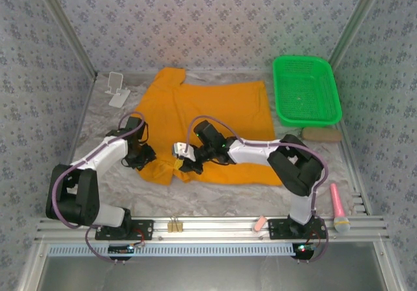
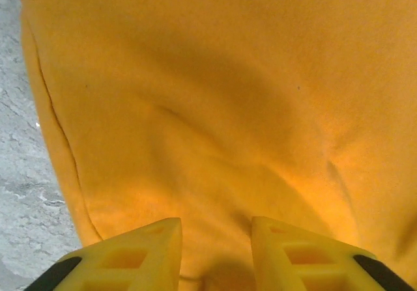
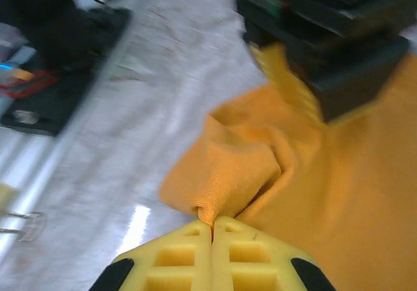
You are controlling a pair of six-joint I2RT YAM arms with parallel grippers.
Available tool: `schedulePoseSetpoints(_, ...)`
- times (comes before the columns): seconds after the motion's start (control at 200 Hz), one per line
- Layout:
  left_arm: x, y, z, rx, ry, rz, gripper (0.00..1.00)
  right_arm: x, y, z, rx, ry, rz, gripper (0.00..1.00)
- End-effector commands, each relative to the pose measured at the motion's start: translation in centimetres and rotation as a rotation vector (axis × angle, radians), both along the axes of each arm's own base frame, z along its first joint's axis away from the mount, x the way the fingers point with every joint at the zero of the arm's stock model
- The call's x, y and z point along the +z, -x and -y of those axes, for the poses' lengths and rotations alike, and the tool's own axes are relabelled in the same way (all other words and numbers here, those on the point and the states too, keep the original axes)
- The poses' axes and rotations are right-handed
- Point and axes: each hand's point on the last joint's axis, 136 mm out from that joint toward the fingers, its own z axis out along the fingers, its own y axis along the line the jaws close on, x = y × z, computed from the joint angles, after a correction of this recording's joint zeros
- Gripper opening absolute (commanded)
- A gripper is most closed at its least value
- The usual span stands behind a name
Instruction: Fold the inside-out t-shirt
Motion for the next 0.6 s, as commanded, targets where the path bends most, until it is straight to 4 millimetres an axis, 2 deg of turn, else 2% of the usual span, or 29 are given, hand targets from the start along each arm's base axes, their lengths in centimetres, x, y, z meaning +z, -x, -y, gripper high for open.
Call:
schedulePoseSetpoints(0.0, 0.1, 0.8, -1.1, 0.004, -0.040, -0.002, 0.36, 3.8, 7.2, 0.1, 0.349, -0.069, -0.185, 0.00)
schedulePoseSetpoints(0.03, 0.1, 0.9, -1.5, 0.002, -0.055, 0.000, 0.36, 3.5, 8.4, 0.1, 0.396, -0.044, -0.198, 0.00)
schedulePoseSetpoints(0.07, 0.1, 0.9, -1.7, 0.003, -0.059, 0.002, 0.37, 2.9, 8.9, -0.3, 0.425, -0.014, -0.180, 0.00)
schedulePoseSetpoints(0.115, -0.1, 0.9, -1.8, -0.001, -0.054, -0.003, 0.37, 1.0, 7.4, -1.4, 0.359, 0.046, -0.144, 0.00)
schedulePoseSetpoints(0.175, -0.8, 0.9, -1.5, -0.013, -0.041, -0.017, 0.36, -1.9, 3.5, -3.0, 0.167, 0.109, -0.072, 0.00)
schedulePoseSetpoints(0.19, -1.0, 1.0, -1.5, -0.014, -0.037, -0.025, 0.36, -2.5, 2.1, -3.3, 0.095, 0.121, -0.063, 0.00)
schedulePoseSetpoints(0.195, -1.1, 1.1, -1.5, -0.014, -0.037, -0.030, 0.36, -2.9, 1.1, -3.5, 0.044, 0.128, -0.048, 0.00)
schedulePoseSetpoints(0.225, -1.5, 1.3, -1.3, -0.017, -0.029, -0.051, 0.36, -3.5, -1.2, -3.7, -0.066, 0.135, -0.028, 0.00)
schedulePoseSetpoints(0.315, -2.1, 1.3, -1.0, -0.042, -0.016, -0.083, 0.36, -4.9, -8.6, -2.4, -0.406, 0.174, -0.016, 0.08)
schedulePoseSetpoints(0.37, -2.2, 1.2, -0.8, -0.059, -0.011, -0.085, 0.36, -5.9, -11.2, -1.1, -0.512, 0.220, -0.012, 0.14)
schedulePoseSetpoints(0.43, -1.9, 1.1, -0.8, -0.067, -0.010, -0.080, 0.36, -7.2, -11.8, -0.5, -0.510, 0.289, -0.001, 0.15)
schedulePoseSetpoints(0.49, -1.8, 1.3, -0.7, -0.076, -0.009, -0.086, 0.36, -7.7, -11.0, -0.5, -0.461, 0.301, 0.013, 0.18)
schedulePoseSetpoints(0.6, -1.7, 2.3, -0.7, -0.090, -0.001, -0.108, 0.37, -6.6, -9.6, -0.5, -0.419, 0.228, 0.066, 0.24)
